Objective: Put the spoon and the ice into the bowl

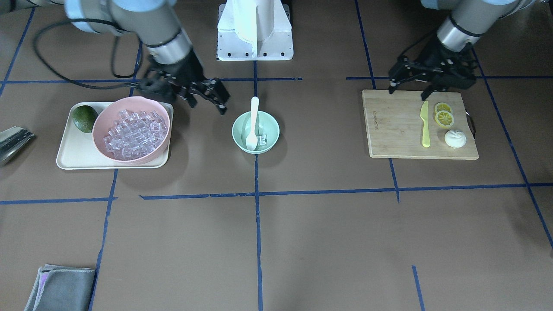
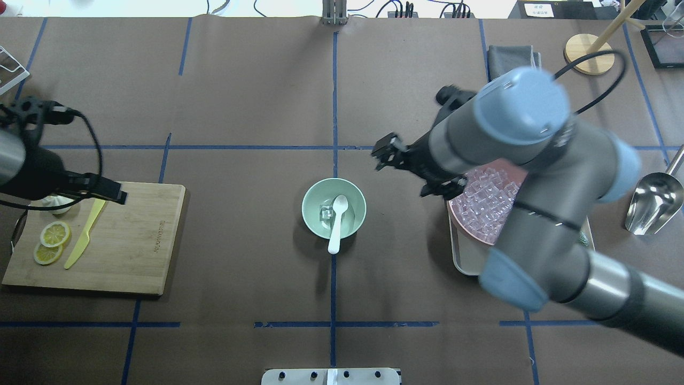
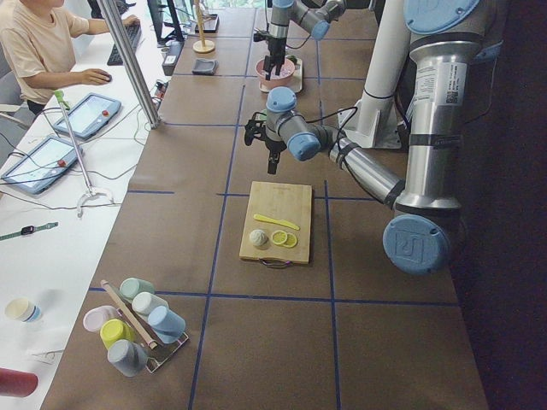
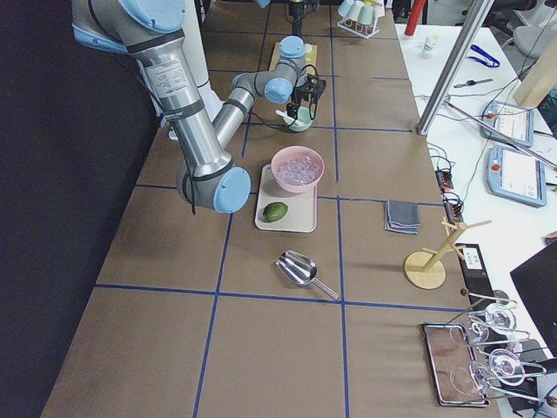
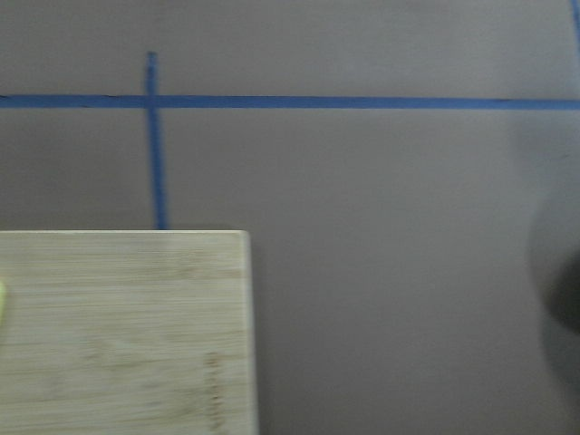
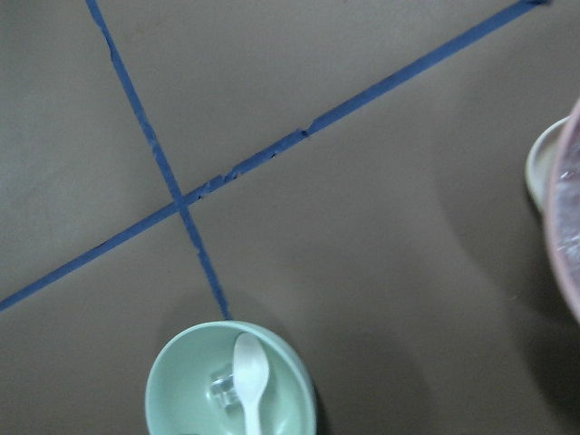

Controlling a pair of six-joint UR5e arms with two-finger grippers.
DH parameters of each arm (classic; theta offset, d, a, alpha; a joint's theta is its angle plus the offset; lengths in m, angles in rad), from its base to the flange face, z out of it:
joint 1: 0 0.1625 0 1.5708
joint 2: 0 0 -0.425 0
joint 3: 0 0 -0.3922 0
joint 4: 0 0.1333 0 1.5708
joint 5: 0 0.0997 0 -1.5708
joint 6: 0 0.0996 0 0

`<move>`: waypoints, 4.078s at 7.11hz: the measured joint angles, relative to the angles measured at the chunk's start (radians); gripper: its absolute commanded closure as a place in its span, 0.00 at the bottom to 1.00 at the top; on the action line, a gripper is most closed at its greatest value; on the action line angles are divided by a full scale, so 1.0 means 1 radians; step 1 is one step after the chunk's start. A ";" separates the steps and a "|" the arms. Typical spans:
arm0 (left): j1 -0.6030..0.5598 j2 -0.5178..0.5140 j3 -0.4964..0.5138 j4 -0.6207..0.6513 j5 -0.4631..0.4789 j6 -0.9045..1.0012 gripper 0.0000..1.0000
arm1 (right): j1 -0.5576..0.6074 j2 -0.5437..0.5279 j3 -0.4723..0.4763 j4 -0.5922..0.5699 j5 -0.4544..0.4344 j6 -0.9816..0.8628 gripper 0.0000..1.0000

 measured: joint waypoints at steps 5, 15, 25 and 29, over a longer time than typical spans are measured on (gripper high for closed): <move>-0.357 0.133 0.121 0.112 -0.112 0.676 0.00 | 0.554 -0.486 0.087 -0.112 0.303 -1.047 0.00; -0.573 0.141 0.188 0.406 -0.225 0.949 0.00 | 0.911 -0.623 -0.252 -0.110 0.333 -1.912 0.00; -0.566 0.194 0.164 0.395 -0.228 0.950 0.00 | 0.906 -0.610 -0.277 -0.099 0.336 -1.898 0.00; -0.565 0.194 0.163 0.393 -0.233 0.950 0.00 | 0.901 -0.610 -0.278 -0.099 0.336 -1.898 0.00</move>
